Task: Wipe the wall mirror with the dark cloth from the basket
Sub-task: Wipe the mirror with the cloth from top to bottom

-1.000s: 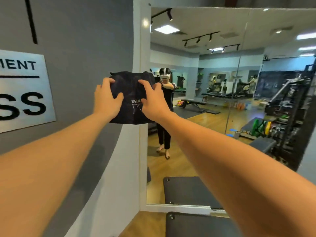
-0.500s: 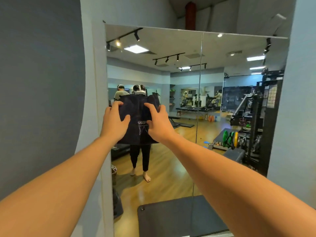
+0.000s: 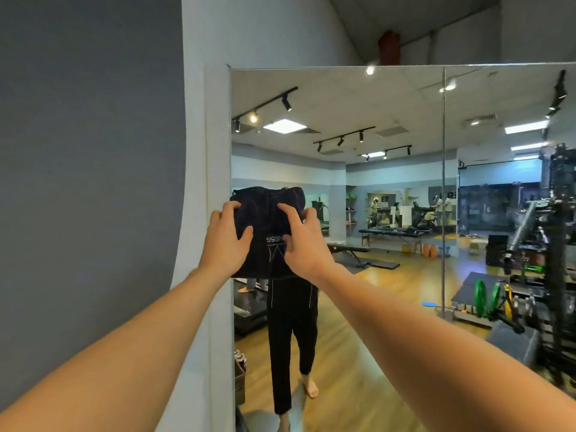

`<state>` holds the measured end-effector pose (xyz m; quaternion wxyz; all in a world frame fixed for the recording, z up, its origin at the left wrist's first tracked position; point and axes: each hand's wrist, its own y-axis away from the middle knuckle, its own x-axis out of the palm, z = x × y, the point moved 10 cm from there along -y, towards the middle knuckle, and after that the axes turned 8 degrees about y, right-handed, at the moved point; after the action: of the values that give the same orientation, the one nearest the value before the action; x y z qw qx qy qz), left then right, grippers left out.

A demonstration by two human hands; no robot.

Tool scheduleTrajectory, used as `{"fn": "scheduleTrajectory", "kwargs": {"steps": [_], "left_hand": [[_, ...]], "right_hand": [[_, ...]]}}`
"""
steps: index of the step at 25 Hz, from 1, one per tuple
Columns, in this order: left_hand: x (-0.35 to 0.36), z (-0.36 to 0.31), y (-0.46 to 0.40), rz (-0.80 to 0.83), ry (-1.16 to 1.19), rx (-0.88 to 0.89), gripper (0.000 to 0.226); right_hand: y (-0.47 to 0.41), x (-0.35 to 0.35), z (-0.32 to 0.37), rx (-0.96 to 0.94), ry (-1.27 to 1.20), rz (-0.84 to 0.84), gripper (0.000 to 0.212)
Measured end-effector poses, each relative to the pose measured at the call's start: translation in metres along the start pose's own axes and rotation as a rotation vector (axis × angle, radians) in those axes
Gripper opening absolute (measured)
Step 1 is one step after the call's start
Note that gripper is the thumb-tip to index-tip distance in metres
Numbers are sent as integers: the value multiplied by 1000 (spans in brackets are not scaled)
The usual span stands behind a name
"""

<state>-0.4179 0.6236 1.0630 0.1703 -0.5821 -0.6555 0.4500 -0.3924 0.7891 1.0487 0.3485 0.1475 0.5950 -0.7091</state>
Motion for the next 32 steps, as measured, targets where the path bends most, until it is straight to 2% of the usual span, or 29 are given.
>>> {"fn": "scheduleTrajectory", "kwargs": {"steps": [9, 15, 17, 19, 22, 24, 26, 29, 32], "left_hand": [[15, 72, -174, -79, -37, 89, 49], [42, 99, -237, -151, -78, 153, 49], [53, 108, -257, -158, -96, 173, 48], [67, 123, -272, -132, -143, 189, 46], [80, 147, -281, -149, -229, 193, 46], [84, 153, -282, -245, -351, 271, 51], [95, 150, -283, -282, -469, 414, 61], [120, 154, -287, -161, -517, 521, 78], [128, 167, -289, -127, -541, 532, 73]], "right_hand": [[-181, 62, -6, -102, 43, -142, 74], [-249, 89, -29, -198, 78, -227, 76], [-272, 99, -42, -183, 162, -231, 73], [-288, 112, -53, -128, 389, -231, 73], [-292, 132, -47, -184, 607, -301, 91], [-294, 151, -37, -258, 620, -315, 99], [-299, 164, -37, -256, 562, -298, 103], [-307, 166, -45, -240, 500, -381, 108], [-303, 158, -44, -312, 606, -590, 95]]}}
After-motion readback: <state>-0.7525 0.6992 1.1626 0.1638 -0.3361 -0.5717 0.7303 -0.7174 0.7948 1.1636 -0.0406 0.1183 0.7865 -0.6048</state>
